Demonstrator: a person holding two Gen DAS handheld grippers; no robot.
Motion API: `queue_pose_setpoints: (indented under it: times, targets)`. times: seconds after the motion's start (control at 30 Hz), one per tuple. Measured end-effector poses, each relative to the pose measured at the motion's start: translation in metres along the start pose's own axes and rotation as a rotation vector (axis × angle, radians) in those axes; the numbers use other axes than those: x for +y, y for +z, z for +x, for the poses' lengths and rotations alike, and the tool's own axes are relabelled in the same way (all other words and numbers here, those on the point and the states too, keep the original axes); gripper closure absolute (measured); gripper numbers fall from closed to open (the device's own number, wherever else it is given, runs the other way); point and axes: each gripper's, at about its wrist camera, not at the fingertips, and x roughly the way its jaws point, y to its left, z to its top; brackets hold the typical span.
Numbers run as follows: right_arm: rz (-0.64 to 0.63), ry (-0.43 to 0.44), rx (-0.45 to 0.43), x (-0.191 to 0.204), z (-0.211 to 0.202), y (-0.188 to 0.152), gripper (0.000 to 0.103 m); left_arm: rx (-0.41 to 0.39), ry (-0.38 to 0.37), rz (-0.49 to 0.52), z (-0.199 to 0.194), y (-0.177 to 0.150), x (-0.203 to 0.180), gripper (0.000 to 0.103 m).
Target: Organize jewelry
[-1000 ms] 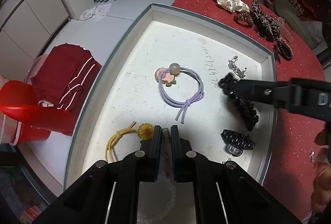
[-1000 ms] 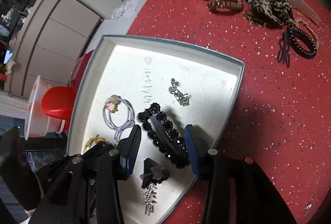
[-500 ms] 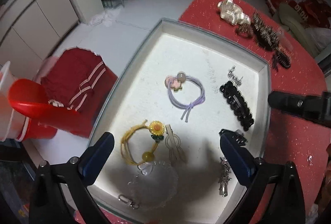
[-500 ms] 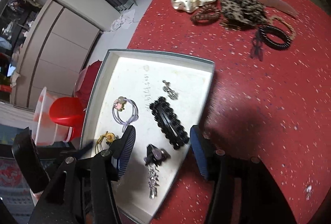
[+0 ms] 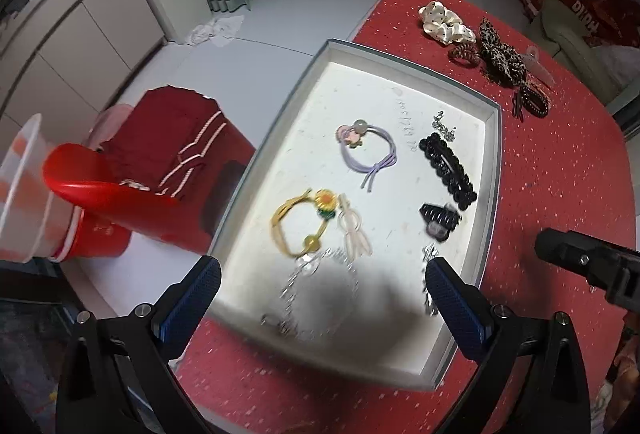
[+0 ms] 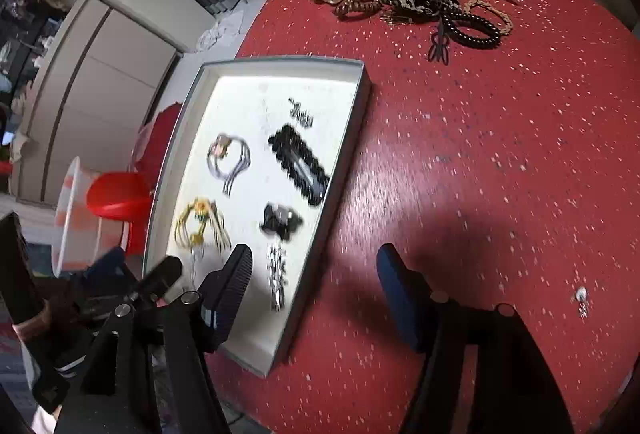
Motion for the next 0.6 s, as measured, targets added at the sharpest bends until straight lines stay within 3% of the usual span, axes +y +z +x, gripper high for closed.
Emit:
queue_pose_setpoints:
  times: [0.17, 0.6]
  targets:
    - [-0.049, -0.028, -0.001, 0.010, -0.020, -0.020, 0.024, 0.005, 0.015, -0.008, -0.020, -0.012, 0.009, 0.000]
    - [-0.173, -0.099, -0.036, 0.047, -0.060, -0.040, 0.019, 0.002, 0.017, -0.020, -0.068, -0.029, 0.021, 0.000]
